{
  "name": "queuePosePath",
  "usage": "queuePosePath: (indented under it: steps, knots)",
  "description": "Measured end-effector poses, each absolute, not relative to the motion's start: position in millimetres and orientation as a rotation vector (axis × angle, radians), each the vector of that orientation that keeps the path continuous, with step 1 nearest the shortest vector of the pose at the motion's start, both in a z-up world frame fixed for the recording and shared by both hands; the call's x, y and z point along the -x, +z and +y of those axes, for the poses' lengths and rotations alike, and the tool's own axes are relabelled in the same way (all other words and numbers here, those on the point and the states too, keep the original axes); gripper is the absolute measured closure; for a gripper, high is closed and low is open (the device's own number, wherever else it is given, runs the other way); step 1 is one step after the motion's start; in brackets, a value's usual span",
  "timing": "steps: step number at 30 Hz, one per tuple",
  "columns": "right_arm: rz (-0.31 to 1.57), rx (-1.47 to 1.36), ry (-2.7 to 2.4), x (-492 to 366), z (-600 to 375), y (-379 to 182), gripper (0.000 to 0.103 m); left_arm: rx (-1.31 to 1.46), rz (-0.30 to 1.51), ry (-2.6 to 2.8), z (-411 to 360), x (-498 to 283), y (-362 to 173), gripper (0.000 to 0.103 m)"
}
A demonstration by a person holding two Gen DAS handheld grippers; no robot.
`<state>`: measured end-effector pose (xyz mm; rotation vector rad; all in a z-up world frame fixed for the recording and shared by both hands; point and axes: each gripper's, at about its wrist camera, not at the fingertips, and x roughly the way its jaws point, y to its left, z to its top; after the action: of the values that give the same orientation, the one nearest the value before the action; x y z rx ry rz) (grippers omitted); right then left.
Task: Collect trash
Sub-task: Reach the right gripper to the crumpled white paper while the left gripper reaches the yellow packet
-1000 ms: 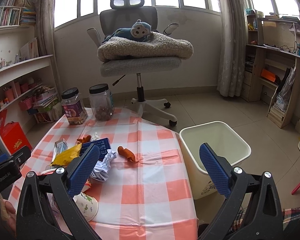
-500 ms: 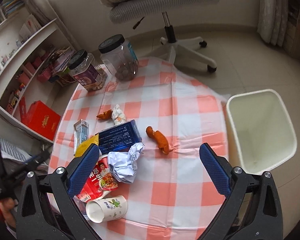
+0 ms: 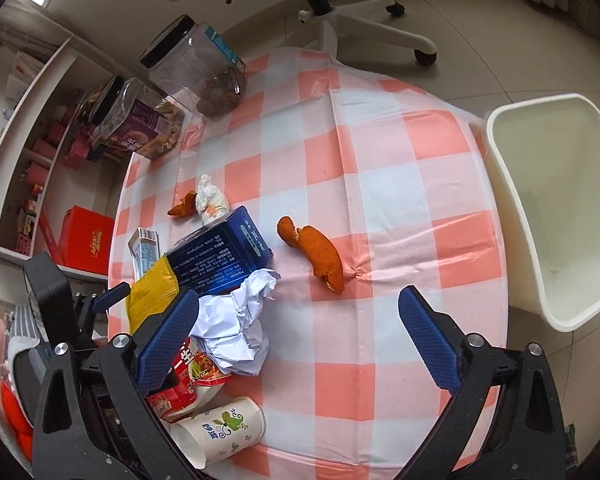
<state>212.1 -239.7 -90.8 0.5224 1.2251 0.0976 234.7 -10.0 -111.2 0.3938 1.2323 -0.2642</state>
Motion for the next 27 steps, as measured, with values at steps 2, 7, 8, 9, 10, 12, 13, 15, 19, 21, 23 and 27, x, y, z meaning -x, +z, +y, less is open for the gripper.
queuePosePath:
  steps: [2, 7, 8, 9, 10, 12, 13, 15, 19, 21, 23, 27]
  knots:
    - [1.251, -0.520, 0.099, -213, -239, -100, 0.007, -0.317, 1.247, -0.307, -5, -238, -109, 0.034]
    - [1.326, -0.474, 0.170, -207, -213, -121, 0.007, -0.230, 1.224, -0.334, -1, -236, -102, 0.069]
    - [1.339, -0.474, 0.182, -206, -209, -125, 0.007, -0.206, 1.216, -0.339, 0, -235, -99, 0.078]
    - [1.350, -0.478, 0.194, -204, -205, -129, 0.007, -0.185, 1.206, -0.339, 3, -234, -95, 0.081]
    - [1.359, -0.486, 0.205, -203, -201, -131, 0.007, -0.173, 1.196, -0.334, 4, -233, -92, 0.082]
    - [1.369, -0.507, 0.220, -201, -197, -134, 0.007, -0.171, 1.182, -0.331, 6, -230, -86, 0.082]
    - [1.367, -0.519, 0.221, -201, -195, -134, 0.007, -0.173, 1.177, -0.328, 7, -229, -84, 0.082]
    - [1.350, -0.545, 0.215, -201, -197, -131, 0.007, -0.192, 1.167, -0.327, 7, -226, -78, 0.079]
    - [1.295, -0.638, 0.180, -203, -212, -122, 0.007, -0.341, 1.165, -0.373, 0, -219, -78, 0.013]
    - [1.272, -0.687, 0.154, -204, -227, -118, 0.007, -0.412, 1.159, -0.398, -6, -216, -81, 0.013]
    - [1.264, -0.706, 0.131, -206, -237, -118, 0.007, -0.473, 1.152, -0.382, -11, -218, -88, 0.013]
    - [1.303, -0.718, 0.118, -205, -241, -129, 0.007, -0.498, 1.209, -0.391, -18, -232, -110, 0.013]
